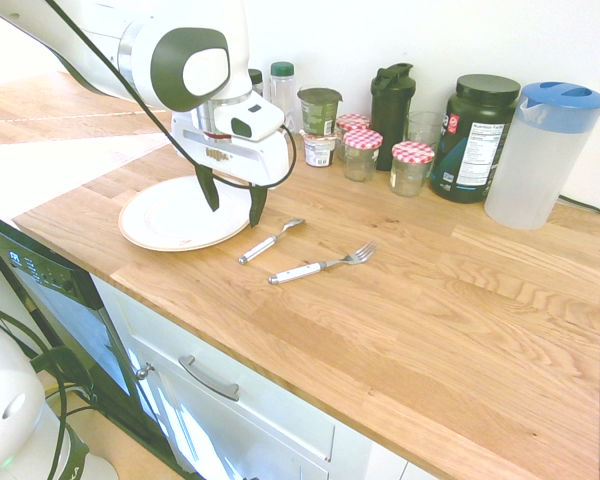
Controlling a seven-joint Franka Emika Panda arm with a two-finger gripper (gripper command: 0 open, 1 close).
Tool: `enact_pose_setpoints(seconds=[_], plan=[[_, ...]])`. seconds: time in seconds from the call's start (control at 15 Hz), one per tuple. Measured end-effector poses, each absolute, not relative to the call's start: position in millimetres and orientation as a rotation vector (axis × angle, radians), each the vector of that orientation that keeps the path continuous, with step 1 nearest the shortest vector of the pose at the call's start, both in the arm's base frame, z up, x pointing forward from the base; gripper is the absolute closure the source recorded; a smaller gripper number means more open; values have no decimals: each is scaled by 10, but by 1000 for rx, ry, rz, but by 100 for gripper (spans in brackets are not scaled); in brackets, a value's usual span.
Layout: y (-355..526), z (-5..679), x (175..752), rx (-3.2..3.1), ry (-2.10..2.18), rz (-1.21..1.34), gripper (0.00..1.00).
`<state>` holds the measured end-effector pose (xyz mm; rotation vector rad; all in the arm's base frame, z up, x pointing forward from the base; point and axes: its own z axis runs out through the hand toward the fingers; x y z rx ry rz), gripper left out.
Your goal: Put the fork into the plate
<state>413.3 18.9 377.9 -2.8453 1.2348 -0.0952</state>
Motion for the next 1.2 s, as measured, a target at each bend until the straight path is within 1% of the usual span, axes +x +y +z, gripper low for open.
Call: enact_pose_setpoints(seconds=[0.33, 0.8, 1.2], plan=[[-43, 3762, 4131, -2753, 1336, -71, 0], [-548, 3688, 3753, -2537, 1645, -148, 0], [-940, 3688, 3677, -2411, 1824, -152, 0]])
